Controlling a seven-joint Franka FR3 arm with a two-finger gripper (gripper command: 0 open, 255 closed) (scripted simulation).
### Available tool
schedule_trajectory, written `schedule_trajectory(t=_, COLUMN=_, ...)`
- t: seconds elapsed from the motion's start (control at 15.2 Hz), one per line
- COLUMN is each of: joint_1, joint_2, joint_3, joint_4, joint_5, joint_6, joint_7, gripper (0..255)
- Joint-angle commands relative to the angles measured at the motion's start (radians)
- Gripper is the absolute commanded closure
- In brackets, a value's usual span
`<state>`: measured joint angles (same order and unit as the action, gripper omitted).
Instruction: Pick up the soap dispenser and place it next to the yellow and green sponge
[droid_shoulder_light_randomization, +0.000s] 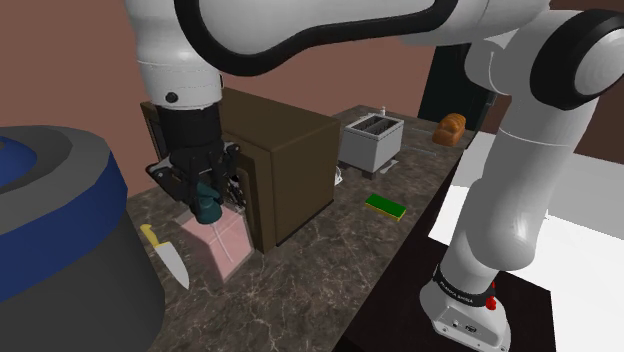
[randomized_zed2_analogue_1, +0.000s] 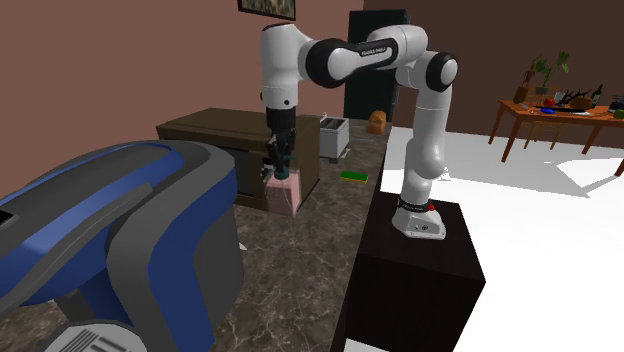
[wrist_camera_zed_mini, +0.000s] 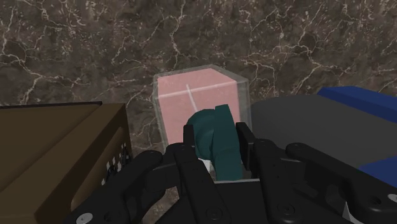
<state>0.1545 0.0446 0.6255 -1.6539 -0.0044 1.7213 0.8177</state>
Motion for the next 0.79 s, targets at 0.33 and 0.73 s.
schedule_trajectory(t=0.33, joint_1=0.006, joint_2=0.022, joint_3=0.004, joint_4=0.118, joint_5=-0.013, joint_6=-0.101, joint_7=0.009, gripper=255)
schedule_trajectory(t=0.73, joint_1=0.018, joint_2=0.054, joint_3=0.01, joint_4=0.236, joint_5=-0.033, joint_6=-0.192, joint_7=0.023, gripper=255)
